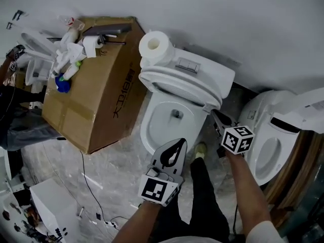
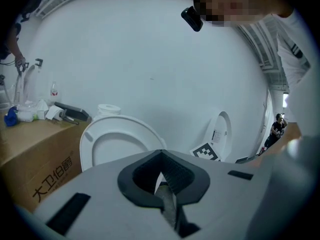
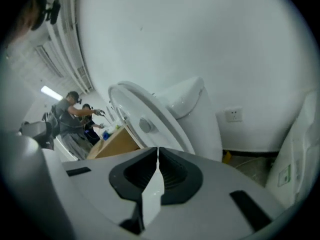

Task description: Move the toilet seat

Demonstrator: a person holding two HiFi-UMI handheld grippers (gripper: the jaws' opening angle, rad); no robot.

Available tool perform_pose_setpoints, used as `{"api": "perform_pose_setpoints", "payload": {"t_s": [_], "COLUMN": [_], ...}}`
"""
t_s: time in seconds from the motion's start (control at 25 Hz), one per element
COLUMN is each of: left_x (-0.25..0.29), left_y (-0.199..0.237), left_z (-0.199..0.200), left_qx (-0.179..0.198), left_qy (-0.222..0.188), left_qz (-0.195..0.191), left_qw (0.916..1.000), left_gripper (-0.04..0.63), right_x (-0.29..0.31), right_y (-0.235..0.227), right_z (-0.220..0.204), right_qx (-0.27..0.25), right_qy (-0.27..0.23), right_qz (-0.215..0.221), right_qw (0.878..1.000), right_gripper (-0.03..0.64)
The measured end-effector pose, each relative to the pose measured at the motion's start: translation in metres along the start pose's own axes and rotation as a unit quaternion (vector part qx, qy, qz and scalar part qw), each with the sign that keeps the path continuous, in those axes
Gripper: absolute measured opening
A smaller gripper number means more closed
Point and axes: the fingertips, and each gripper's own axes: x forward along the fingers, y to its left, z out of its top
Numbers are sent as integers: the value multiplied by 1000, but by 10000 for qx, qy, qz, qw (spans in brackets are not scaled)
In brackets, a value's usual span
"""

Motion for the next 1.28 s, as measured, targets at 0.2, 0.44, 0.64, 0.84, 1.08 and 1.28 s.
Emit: {"api": "perform_pose_setpoints", "payload": {"t_s": [0.2,0.44,0.64,0.84,1.08,1.28], "left_x": [9,13,17,18,10,-6], "left_y": [3,8,9,4,-5,-18], "left_z": [-2,5,5,2,14,40], "left_qx": [-59,-70,-51,-126,-33,53], "left_qy": [10,-80,-99,5,-29,-134], "left_qz": [87,143,156,105,-24,-145], "left_qw": [9999,9998,9998,9999,10000,9998], "left_gripper": [9,9,9,9,9,8], "right_x": [9,9,12,10,-13,-46], "right_y": [-2,-2,-1,12,41,82], "right_z": [6,4,-1,0,11,35], "right_qx": [-1065,-1339,-1432,-1661,-1735,-1830], "right_qy": [158,222,359,390,189,-138], "right_qz": [-434,-585,-567,-529,-491,-456], "right_qw": [9932,9890,9874,9839,9834,9820], "right_gripper": [18,17,17,18,18,18]}}
